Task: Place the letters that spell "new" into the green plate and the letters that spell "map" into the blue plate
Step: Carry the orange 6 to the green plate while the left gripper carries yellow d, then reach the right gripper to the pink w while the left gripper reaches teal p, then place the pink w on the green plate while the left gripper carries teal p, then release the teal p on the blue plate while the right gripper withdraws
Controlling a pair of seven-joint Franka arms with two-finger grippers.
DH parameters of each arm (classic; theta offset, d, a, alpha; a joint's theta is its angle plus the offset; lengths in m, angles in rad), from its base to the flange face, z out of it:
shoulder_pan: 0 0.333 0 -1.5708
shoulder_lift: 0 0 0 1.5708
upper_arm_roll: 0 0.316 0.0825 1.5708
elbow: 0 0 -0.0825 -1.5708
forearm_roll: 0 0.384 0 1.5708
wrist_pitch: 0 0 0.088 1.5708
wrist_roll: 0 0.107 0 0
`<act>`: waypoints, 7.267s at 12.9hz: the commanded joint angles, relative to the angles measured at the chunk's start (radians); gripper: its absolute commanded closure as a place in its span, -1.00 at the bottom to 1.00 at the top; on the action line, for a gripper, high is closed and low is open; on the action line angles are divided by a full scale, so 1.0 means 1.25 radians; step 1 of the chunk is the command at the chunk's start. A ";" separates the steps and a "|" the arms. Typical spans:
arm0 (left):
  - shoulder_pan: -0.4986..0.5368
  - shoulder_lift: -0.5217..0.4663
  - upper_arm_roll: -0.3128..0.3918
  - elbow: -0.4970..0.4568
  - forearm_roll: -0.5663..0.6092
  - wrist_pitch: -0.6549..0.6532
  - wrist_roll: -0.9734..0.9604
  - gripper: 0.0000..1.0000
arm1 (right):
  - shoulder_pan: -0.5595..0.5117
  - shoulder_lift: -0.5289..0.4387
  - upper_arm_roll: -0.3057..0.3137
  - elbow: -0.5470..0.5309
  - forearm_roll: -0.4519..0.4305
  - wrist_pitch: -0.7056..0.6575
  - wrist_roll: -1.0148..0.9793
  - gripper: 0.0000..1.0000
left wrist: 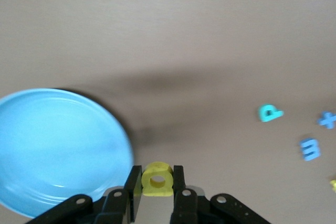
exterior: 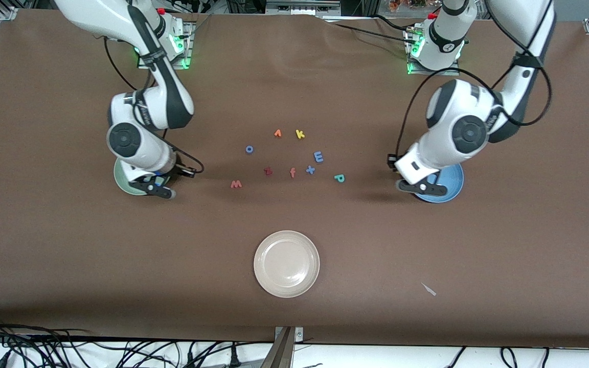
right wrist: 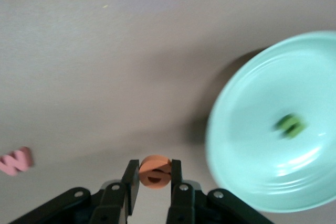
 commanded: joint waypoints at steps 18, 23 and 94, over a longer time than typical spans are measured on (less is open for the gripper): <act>0.178 0.108 -0.048 0.037 0.164 0.009 0.149 -0.98 | 0.005 -0.031 -0.115 -0.120 0.004 0.104 -0.332 -0.99; 0.172 0.106 -0.221 0.066 0.157 0.001 -0.166 -0.97 | 0.043 0.007 -0.061 -0.014 0.004 0.047 -0.119 -0.99; 0.328 0.233 -0.221 0.102 0.272 -0.083 0.011 -0.32 | 0.166 -0.045 -0.092 -0.074 0.131 0.089 0.189 -0.98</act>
